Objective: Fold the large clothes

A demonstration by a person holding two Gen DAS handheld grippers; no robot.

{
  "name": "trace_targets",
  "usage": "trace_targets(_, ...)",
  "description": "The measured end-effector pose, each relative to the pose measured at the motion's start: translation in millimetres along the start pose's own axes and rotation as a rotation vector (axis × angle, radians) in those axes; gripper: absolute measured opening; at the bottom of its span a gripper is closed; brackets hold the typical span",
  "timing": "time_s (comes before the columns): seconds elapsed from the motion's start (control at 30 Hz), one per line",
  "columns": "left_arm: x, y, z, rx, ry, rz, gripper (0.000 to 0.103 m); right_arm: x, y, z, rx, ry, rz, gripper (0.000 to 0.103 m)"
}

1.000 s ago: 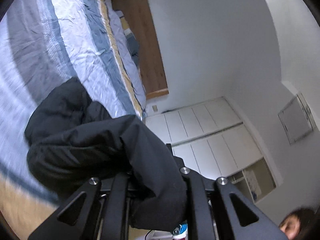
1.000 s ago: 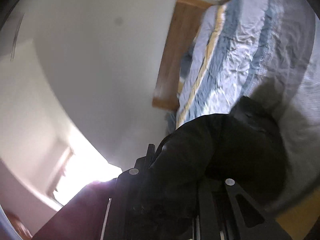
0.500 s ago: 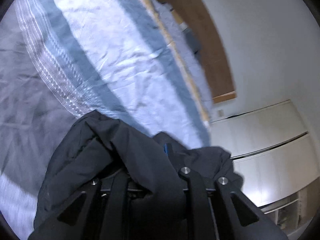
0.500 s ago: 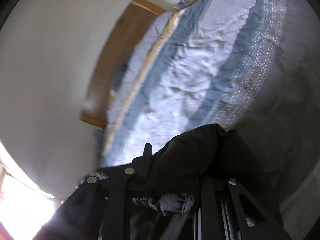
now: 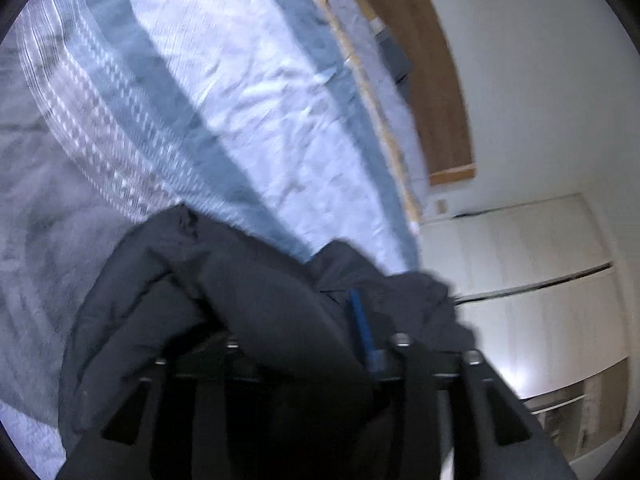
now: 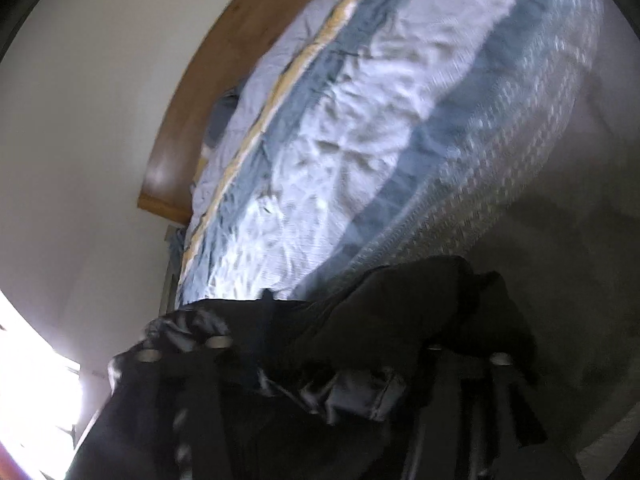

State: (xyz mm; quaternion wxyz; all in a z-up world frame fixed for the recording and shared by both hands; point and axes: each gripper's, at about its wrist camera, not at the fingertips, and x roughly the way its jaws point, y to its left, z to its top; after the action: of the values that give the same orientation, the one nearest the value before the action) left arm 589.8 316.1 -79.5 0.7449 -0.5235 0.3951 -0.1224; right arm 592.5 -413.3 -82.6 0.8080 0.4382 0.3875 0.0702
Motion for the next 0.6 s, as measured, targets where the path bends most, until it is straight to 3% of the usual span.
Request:
trace_targets(0.07, -20.3, -10.9, 5.6, -0.005, -0.030, -0.037, 0.048, -15.5, 7.7, 6.2, -0.022, -0.017, 0.014, 0.073)
trace_targets(0.1, -31.1, -18.2, 8.6, -0.002, -0.042, -0.039, 0.051, -23.5, 11.0, 9.7, -0.029, -0.031, 0.011, 0.085)
trace_targets(0.17, -47.0, -29.3, 11.4, 0.008, -0.059, -0.033, 0.054, -47.2, 19.6, 17.3, -0.055, -0.085, -0.021, 0.093)
trace_targets(0.27, -71.8, -44.8, 10.4, 0.031, -0.086, -0.024, 0.055, -77.8, 33.7, 23.8, -0.108, -0.121, -0.045, 0.093)
trace_targets(0.4, -109.2, -64.4, -1.0, 0.090, -0.145, 0.058, 0.056, -105.5, 60.1, 14.8, -0.210, -0.127, -0.054, 0.093)
trace_targets(0.53, -119.3, -103.5, -39.3, 0.287, -0.107, 0.194, 0.056, -117.4, 97.6, -16.9, -0.325, -0.109, -0.039, 0.093)
trace_targets(0.6, -106.5, -122.2, -64.9, 0.403, -0.076, 0.265, 0.056, -115.3, 115.5, -38.9, -0.387, -0.089, -0.036, 0.093)
